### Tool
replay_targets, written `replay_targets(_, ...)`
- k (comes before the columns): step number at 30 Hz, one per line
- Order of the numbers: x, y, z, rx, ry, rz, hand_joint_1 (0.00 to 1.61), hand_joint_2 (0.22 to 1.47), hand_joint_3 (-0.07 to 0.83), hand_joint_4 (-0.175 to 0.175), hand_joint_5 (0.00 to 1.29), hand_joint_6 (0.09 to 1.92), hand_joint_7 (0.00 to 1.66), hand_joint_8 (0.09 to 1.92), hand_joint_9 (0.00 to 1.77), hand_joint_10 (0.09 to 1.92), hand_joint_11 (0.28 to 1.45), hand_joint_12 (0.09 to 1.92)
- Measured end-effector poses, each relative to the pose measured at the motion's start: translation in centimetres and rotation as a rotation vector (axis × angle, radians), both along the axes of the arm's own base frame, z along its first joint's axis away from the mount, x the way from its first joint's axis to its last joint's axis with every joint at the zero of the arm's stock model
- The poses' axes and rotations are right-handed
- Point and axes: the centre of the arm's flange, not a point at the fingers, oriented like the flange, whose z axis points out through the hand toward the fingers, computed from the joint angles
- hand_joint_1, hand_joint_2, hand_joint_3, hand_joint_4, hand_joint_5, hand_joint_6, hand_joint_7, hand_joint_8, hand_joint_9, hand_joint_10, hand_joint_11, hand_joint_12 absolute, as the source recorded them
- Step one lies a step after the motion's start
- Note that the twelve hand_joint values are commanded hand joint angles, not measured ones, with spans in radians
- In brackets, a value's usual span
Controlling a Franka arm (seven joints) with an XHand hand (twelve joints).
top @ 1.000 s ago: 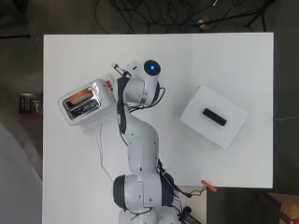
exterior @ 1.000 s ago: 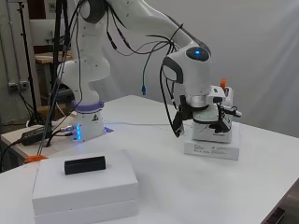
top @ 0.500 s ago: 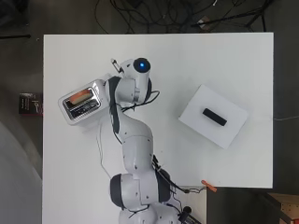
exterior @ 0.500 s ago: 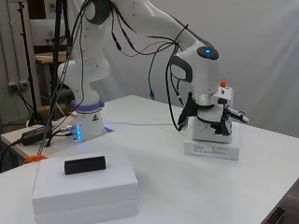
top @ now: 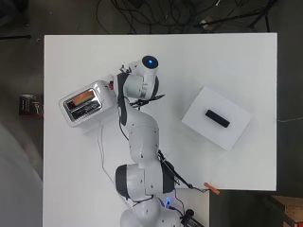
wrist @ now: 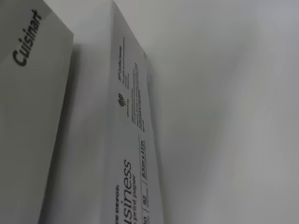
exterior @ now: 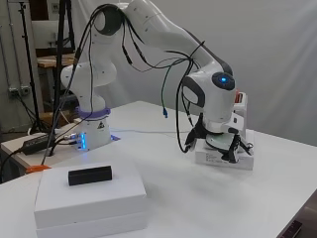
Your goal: Teleoperate dual arm-hand system to toast a bread
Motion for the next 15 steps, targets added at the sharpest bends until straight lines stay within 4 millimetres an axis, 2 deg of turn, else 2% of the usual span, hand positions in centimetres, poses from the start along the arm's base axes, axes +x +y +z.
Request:
replay_targets(3,0.2,0.0,-0.9,-0.022,0.014,0.038,0.27,1.03,0.006,-0.051,0.6,0.09,1.44,1.92,1.63,1.92,1.22,1.92)
replay_targets(5,0.4,0.1,-1.6,-0.042,0.03,0.047,0.45,1.09,0.016,-0.053,0.58,0.09,1.41,1.92,1.63,1.92,1.22,1.92)
replay_targets(7,0.8,0.1,-2.2,-0.042,0.052,0.043,0.61,1.17,0.011,-0.012,0.71,0.09,1.38,1.92,1.61,1.92,1.2,1.92)
replay_targets(9,1.2,0.0,-2.8,-0.047,0.074,0.026,0.66,1.21,0.008,0.02,0.8,0.09,1.37,1.92,1.6,1.92,1.19,1.92)
replay_targets(11,1.6,-0.1,-3.2,-0.062,0.098,0.006,0.64,1.27,0.018,0.003,0.74,0.09,1.36,1.92,1.6,1.92,1.19,1.92)
replay_targets(12,1.9,-0.1,-3.4,-0.069,0.113,0.009,0.62,1.29,0.019,-0.018,0.66,0.09,1.35,1.92,1.6,1.92,1.2,1.91)
replay_targets(13,2.5,0.0,-3.4,-0.079,0.129,0.02,0.41,1.21,-0.003,-0.046,0.54,0.09,1.3,1.92,1.55,1.92,1.17,1.91)
replay_targets(14,3.1,0.1,-3.3,-0.083,0.134,0.029,0.22,1.1,-0.019,-0.062,0.44,0.09,1.16,1.92,1.4,1.92,1.04,1.89)
replay_targets(15,3.8,0.0,-2.8,-0.086,0.125,0.036,0.11,1.03,-0.02,-0.058,0.39,0.09,1.0,1.58,1.17,1.64,0.83,1.63)
